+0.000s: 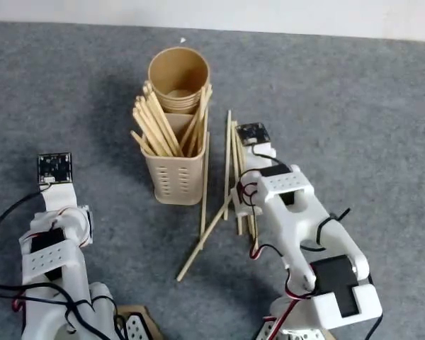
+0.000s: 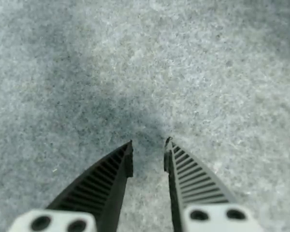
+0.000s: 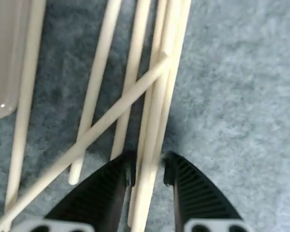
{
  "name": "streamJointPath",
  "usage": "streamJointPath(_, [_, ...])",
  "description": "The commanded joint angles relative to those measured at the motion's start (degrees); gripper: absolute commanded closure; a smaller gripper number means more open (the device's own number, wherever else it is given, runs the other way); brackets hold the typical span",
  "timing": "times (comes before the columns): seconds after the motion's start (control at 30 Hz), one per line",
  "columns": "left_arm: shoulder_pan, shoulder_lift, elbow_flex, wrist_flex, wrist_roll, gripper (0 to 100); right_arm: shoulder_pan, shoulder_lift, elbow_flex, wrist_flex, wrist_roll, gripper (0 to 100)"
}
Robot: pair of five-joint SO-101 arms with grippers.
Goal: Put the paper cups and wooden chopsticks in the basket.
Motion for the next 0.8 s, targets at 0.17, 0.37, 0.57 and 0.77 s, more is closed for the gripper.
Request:
streamJointPath(0.17, [0.66,-0.84,-0.22,-0.7,-0.44,86,3.56,-0.13,-0.48,-3.47,3.52,99.4])
streamJointPath(0.37, [0.66,-0.84,-0.04,-0.79,-0.44,86,6.64,-7.08,-0.84,-3.38,0.0,99.2])
streamJointPath(0.57, [0.66,-0.84,0.04,-1.05,-0.44,86,5.05,-32.66,-0.92,-4.0,-2.02,99.2])
streamJointPath(0.77, [0.66,-0.84,0.04,-1.05,-0.44,86,-2.42,-48.84,-2.15,-17.36,-7.38,99.2])
